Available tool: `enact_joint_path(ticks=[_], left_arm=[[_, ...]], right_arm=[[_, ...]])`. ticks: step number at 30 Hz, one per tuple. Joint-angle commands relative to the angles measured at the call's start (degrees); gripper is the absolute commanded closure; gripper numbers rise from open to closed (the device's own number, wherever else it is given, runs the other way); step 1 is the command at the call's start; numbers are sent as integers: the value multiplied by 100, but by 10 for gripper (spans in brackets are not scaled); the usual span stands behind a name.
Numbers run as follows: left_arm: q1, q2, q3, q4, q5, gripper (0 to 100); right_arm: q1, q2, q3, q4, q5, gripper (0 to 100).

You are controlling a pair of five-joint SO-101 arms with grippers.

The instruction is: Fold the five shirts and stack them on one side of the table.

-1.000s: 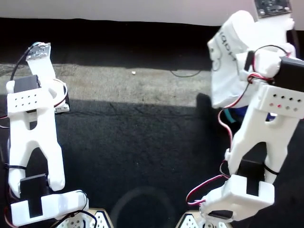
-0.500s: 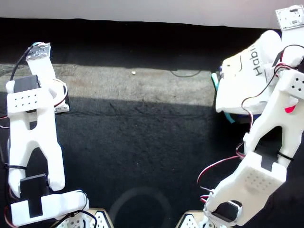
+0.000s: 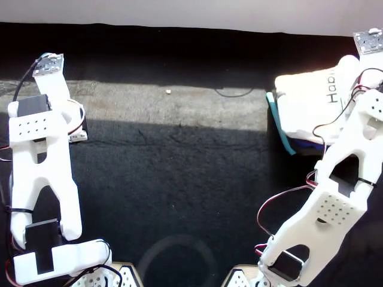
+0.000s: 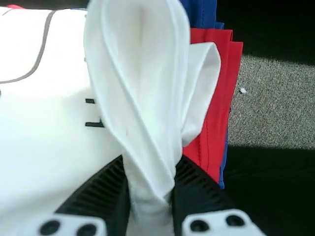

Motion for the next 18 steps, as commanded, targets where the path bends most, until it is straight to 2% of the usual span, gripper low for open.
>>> enact_joint_path(ticks=[1,6,11,13,15,16,18], left_arm=[[57,-207,-31,-79,-62,991],[57,-242,-31,-62,-62,991],[57,-242,-31,-62,-62,991],[57,-242,-31,-70,-62,991],[57,-242,-31,-70,-62,991],[57,-242,-31,-70,-62,991],[48,-242,-31,-62,-62,991]], right_arm=[[154,31,-48,-418,26,793],[321,48,-57,-875,-70,789],[356,57,-980,-778,-1143,790],[268,48,-1402,-409,-1565,837],[119,75,-1780,4,-1618,971],[57,84,-1912,163,-1503,998],[-31,101,-2000,444,-1240,978]])
